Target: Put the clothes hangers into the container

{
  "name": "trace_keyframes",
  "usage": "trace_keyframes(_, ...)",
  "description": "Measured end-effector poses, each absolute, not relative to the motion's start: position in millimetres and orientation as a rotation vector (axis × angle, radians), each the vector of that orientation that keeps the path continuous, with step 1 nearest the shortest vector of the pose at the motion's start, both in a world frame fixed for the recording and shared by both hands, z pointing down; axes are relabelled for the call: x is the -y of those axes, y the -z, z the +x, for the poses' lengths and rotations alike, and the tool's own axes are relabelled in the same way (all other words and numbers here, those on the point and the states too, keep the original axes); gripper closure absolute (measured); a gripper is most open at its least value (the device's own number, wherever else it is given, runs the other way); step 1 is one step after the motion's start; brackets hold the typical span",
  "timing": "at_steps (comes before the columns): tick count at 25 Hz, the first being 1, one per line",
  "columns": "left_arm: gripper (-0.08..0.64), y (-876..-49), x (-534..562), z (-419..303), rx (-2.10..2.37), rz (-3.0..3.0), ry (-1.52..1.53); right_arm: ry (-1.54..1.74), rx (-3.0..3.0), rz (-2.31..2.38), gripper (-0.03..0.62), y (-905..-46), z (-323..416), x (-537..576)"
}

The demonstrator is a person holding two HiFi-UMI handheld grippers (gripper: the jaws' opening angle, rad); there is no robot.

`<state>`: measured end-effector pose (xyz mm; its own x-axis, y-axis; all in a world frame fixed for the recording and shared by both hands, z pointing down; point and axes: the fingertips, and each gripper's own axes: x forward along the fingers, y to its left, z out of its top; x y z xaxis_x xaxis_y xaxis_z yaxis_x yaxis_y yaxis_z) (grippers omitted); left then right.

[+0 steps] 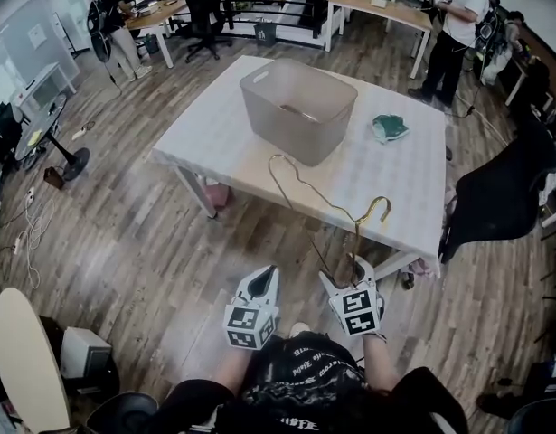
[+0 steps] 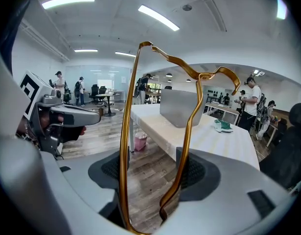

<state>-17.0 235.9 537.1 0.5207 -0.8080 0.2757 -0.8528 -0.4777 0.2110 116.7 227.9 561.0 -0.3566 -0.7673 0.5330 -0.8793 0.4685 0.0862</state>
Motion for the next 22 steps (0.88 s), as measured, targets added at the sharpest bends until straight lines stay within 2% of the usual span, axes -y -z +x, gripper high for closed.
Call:
trace_keyframes(13,0.540,-542.2,-198.4,9.9,1.366,2.468,-0.213,-0.326,2.193,1.391,0.285,-571.0,144.2,-204.1)
trace_keyframes(22,0.540,-538.2,-103.0,3.7,1.337,2.505,-0.210,-0.347,2.141,1.451,0.285,-570.2,148.2,-128.0)
